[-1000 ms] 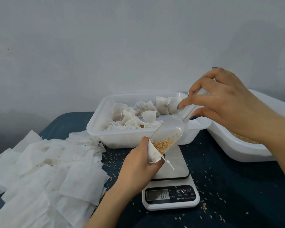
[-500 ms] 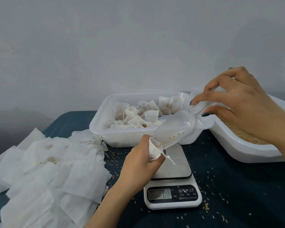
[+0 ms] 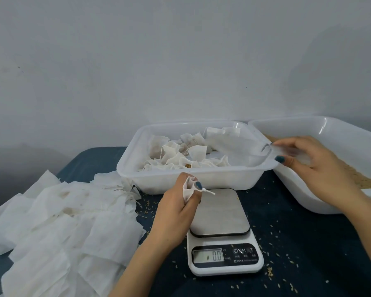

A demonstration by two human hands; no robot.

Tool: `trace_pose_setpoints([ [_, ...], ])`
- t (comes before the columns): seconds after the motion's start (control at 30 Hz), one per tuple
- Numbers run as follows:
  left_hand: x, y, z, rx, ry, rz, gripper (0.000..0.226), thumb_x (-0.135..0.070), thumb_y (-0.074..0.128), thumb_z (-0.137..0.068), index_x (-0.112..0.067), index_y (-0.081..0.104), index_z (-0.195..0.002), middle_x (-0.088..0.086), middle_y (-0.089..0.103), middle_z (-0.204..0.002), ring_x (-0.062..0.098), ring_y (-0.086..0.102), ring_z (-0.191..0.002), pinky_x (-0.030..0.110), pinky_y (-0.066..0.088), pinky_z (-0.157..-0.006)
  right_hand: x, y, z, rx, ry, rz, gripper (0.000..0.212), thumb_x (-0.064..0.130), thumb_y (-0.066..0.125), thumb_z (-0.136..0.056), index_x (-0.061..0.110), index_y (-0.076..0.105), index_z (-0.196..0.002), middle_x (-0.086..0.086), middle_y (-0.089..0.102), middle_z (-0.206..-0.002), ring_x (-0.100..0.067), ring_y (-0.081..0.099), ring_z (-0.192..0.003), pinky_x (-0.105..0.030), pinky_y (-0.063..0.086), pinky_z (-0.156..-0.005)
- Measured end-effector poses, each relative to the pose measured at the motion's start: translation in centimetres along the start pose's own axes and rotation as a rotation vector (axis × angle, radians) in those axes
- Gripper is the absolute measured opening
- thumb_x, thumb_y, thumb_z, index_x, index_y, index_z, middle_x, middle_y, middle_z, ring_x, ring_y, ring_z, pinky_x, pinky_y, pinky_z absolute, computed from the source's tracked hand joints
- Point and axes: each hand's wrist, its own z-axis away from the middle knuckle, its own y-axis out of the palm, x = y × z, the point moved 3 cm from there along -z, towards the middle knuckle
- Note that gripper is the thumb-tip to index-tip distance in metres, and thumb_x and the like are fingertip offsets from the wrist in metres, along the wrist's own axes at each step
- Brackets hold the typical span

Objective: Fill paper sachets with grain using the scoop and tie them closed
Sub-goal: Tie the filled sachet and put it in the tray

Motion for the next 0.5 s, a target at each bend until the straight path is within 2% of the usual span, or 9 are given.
trace_pose_setpoints([
  [0.03, 0.0, -0.1, 0.0, 0.001, -0.006, 0.001, 0.011, -0.044, 0.04, -0.087, -0.036, 0.044, -0.081, -0.008, 0.043, -0.058, 0.017, 0.035, -0.053, 0.041, 0.032, -0.053, -0.4, 0.0, 0.1, -0.034, 0.042, -0.026, 0.038, 0.056, 0.052, -0.079, 0.038, 0.062, -0.112, 0.005, 0.06, -0.115, 0.002, 0.056, -0.098, -0.029, 0.042, -0.093],
  [0.07, 0.0, -0.2, -0.1, 0.002, -0.009, -0.009, 0.01, -0.039, 0.039, -0.088, -0.036, 0.044, -0.08, -0.01, 0.045, -0.058, 0.015, 0.037, -0.052, 0.039, 0.032, -0.053, -1.0, -0.1, 0.0, -0.07, 0.085, -0.032, 0.039, 0.054, 0.053, -0.082, 0.034, 0.062, -0.114, 0.004, 0.06, -0.116, -0.002, 0.057, -0.096, -0.026, 0.041, -0.086],
  [0.13, -0.1, -0.5, -0.1, -0.007, 0.0, -0.045, 0.014, -0.032, 0.038, -0.092, -0.037, 0.044, -0.081, -0.016, 0.052, -0.065, 0.009, 0.043, -0.055, 0.031, 0.035, -0.056, -2.6, -0.5, -0.1, -0.143, 0.166, 0.036, 0.032, 0.041, 0.057, -0.094, 0.025, 0.064, -0.12, -0.003, 0.061, -0.116, -0.012, 0.055, -0.094, -0.029, 0.038, -0.076],
  [0.2, -0.4, -1.0, -0.2, -0.042, 0.05, -0.104, 0.019, -0.032, 0.037, -0.095, -0.042, 0.044, -0.081, -0.02, 0.053, -0.075, 0.004, 0.047, -0.067, 0.024, 0.036, -0.064, -4.2, -1.1, -0.5, -0.196, 0.25, 0.113, 0.029, 0.029, 0.056, -0.098, 0.016, 0.064, -0.123, -0.01, 0.062, -0.118, -0.016, 0.053, -0.093, -0.03, 0.035, -0.073],
  [0.27, -0.7, -1.3, -0.3, -0.103, 0.11, -0.225, 0.019, -0.028, 0.04, -0.095, -0.043, 0.047, -0.086, -0.019, 0.05, -0.089, 0.009, 0.044, -0.087, 0.019, 0.033, -0.075, -5.7, -1.6, -0.8, -0.199, 0.342, 0.187, 0.032, 0.032, 0.055, -0.099, 0.013, 0.062, -0.124, -0.012, 0.061, -0.119, -0.02, 0.053, -0.092, -0.033, 0.037, -0.075],
  [0.33, -0.6, -1.6, -0.5, -0.169, 0.101, -0.349, 0.019, -0.014, 0.051, -0.095, -0.03, 0.059, -0.09, -0.007, 0.046, -0.101, 0.014, 0.037, -0.098, 0.015, 0.03, -0.084, -7.1, -1.9, -1.1, -0.165, 0.444, 0.279, 0.034, 0.035, 0.052, -0.1, 0.013, 0.059, -0.124, -0.013, 0.061, -0.118, -0.026, 0.056, -0.093, -0.037, 0.04, -0.074],
  [0.4, -0.5, -2.0, -0.4, -0.2, 0.081, -0.35, 0.025, -0.003, 0.056, -0.093, -0.027, 0.065, -0.094, -0.002, 0.042, -0.1, 0.014, 0.04, -0.097, 0.009, 0.032, -0.082, -8.4, -2.2, -1.2, -0.134, 0.515, 0.367, 0.034, 0.036, 0.049, -0.101, 0.01, 0.057, -0.122, -0.014, 0.062, -0.109, -0.032, 0.057, -0.091, -0.038, 0.042, -0.071],
  [0.5, -0.6, -2.6, -0.5, -0.211, 0.081, -0.212, 0.038, -0.003, 0.053, -0.097, -0.038, 0.067, -0.094, -0.001, 0.047, -0.094, 0.005, 0.05, -0.088, 0.005, 0.037, -0.074, -9.8, -2.3, -1.4, -0.111, 0.563, 0.46, 0.033, 0.033, 0.047, -0.101, 0.004, 0.059, -0.113, -0.017, 0.061, -0.094, -0.034, 0.055, -0.08, -0.036, 0.04, -0.065],
])
